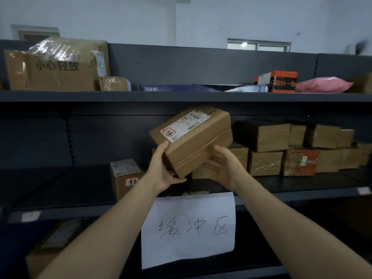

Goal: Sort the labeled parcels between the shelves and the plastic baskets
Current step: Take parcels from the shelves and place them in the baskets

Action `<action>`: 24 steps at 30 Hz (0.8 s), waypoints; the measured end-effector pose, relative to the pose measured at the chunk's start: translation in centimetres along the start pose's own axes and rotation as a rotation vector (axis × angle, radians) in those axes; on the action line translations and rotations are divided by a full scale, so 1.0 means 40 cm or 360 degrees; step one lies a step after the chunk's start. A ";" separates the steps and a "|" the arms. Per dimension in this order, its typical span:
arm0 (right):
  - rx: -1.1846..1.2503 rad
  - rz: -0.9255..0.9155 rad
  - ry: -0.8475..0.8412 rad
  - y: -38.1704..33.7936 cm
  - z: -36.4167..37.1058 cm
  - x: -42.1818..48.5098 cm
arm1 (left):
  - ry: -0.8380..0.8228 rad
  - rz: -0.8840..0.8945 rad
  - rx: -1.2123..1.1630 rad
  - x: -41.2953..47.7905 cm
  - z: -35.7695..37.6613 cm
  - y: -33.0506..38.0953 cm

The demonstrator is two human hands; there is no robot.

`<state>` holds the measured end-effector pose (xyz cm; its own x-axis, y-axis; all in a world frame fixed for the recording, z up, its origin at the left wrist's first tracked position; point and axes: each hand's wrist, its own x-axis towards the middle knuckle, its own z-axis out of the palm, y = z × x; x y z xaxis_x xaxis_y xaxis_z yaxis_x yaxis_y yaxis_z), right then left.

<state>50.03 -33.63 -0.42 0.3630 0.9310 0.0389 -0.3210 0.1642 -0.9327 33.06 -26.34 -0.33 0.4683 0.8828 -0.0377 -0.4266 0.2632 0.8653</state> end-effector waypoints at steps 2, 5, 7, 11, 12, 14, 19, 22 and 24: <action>0.0015 -0.0010 -0.0121 0.018 0.025 -0.013 | -0.0072 0.0020 0.0011 -0.008 -0.004 -0.016; 0.0089 -0.0059 -0.0046 0.042 0.077 -0.028 | -0.0090 0.0103 0.0095 -0.026 -0.012 -0.025; 0.0128 -0.0113 0.0026 0.053 0.111 -0.031 | -0.0098 0.0118 0.0171 -0.038 -0.026 -0.024; 0.0097 -0.0096 0.0004 0.061 0.162 -0.021 | -0.0037 0.0157 0.0237 -0.070 -0.090 0.013; 0.0062 -0.0047 -0.0027 0.061 0.177 -0.019 | 0.0034 0.0181 0.0200 -0.076 -0.114 0.033; -0.0034 0.0040 -0.0085 0.066 0.211 -0.015 | 0.0192 0.0230 0.0137 -0.094 -0.166 0.079; -0.0209 0.0047 -0.0253 0.102 0.328 0.001 | 0.0152 0.0027 0.0489 -0.191 -0.296 0.173; -0.0340 0.0023 -0.0325 0.120 0.416 0.003 | 0.0235 -0.0033 0.0546 -0.235 -0.367 0.201; -0.0565 -0.0117 -0.0235 0.142 0.468 0.011 | 0.0313 0.0043 0.0420 -0.254 -0.413 0.215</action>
<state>31.98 -26.16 1.01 0.2356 0.9621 0.1371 0.0329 0.1331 -0.9906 11.83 -26.61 -0.75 0.2902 0.9531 -0.0866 -0.2093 0.1515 0.9661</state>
